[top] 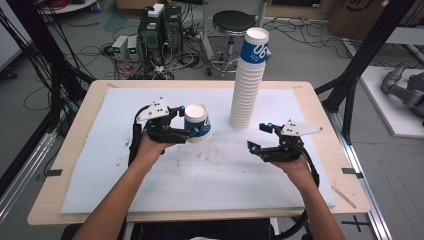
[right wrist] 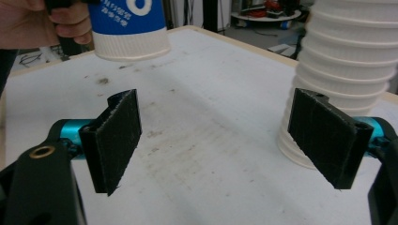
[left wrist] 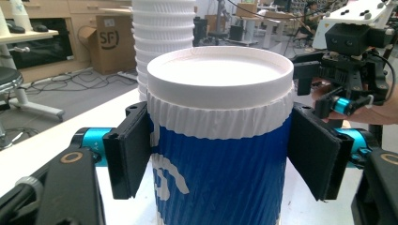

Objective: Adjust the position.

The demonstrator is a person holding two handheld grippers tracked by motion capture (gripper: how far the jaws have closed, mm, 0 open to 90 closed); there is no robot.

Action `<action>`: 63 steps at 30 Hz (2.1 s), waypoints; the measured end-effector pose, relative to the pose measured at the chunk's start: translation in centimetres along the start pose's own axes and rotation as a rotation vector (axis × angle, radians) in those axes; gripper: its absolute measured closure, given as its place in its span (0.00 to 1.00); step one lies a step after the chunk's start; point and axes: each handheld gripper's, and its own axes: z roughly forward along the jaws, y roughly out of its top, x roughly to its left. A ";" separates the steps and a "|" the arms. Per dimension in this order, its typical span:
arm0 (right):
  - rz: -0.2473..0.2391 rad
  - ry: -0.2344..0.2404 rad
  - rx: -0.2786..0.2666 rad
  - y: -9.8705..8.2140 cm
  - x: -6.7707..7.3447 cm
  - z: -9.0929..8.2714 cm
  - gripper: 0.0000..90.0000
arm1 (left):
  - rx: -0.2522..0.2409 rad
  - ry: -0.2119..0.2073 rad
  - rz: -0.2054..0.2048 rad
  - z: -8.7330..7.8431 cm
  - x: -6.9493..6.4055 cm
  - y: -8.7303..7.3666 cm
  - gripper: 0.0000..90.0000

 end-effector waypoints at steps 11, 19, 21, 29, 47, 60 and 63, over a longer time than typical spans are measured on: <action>-0.029 0.094 -0.019 0.4 2.1 1.7 0.20 | -0.007 -0.044 0.005 1.3 -1.6 -0.4 0.31; -0.041 0.142 -0.005 0.5 2.9 4.2 0.20 | 0.006 -0.099 0.019 3.2 -2.7 -0.2 0.31; -0.046 0.148 -0.006 0.6 3.1 4.6 0.20 | 0.004 -0.111 0.016 3.6 -2.9 -0.3 0.31; -0.026 0.212 -0.017 0.6 3.2 5.9 0.26 | 0.000 -0.173 0.008 4.6 -3.6 -0.6 0.31; -0.223 0.235 0.151 1.8 2.9 4.1 0.36 | 0.169 -0.293 0.130 4.7 -3.7 1.2 0.32; -0.118 0.229 0.058 1.3 2.2 3.5 0.18 | 0.036 -0.341 0.004 4.4 -2.8 0.1 0.34; -0.117 0.260 0.049 1.1 2.3 3.7 0.24 | 0.043 -0.341 0.001 4.4 -2.8 -0.2 0.34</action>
